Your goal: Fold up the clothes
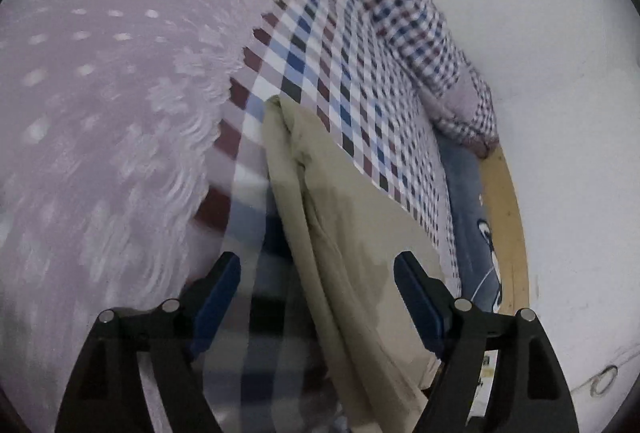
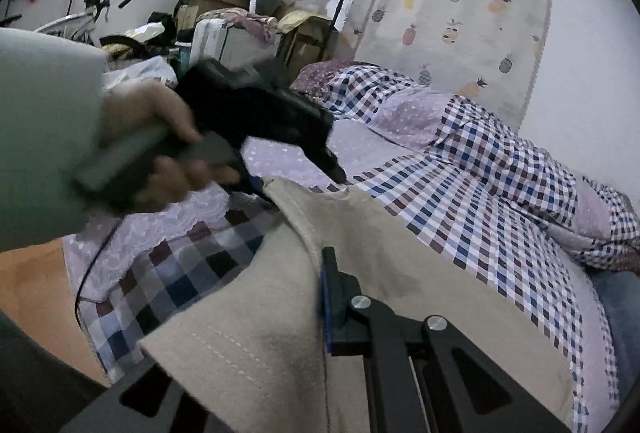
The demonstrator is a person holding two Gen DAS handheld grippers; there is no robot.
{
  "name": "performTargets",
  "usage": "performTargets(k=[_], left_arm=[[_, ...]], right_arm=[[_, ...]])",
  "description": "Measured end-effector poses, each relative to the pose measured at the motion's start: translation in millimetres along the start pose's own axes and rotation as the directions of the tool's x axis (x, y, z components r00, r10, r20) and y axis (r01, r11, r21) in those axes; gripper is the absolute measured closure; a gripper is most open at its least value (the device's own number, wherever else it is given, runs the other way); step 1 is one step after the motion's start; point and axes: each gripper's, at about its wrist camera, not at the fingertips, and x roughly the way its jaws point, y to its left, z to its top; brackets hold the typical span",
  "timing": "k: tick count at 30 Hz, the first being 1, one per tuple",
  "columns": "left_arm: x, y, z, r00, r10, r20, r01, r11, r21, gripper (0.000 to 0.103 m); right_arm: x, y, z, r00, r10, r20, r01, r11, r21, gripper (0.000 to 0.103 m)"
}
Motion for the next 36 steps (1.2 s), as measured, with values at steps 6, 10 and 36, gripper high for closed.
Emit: performTargets(k=[6,10,36], left_arm=[[36,-13,37,0.998,0.003,-0.065,0.003,0.996,0.088,0.021],[55,-19,50,0.996,0.007,-0.094,0.005,0.993,0.12,0.04],[66,-221,5,0.992,-0.115,-0.049,0.124,0.954,0.274,0.092]], right_arm=[[-8,-13,2,1.0,0.003,0.009,-0.003,1.0,0.021,0.1],[-11,-18,0,1.0,0.002,0.009,-0.002,1.0,0.029,0.1],[-92,-70,-44,0.986,-0.165,-0.031,0.167,0.945,0.281,0.1]])
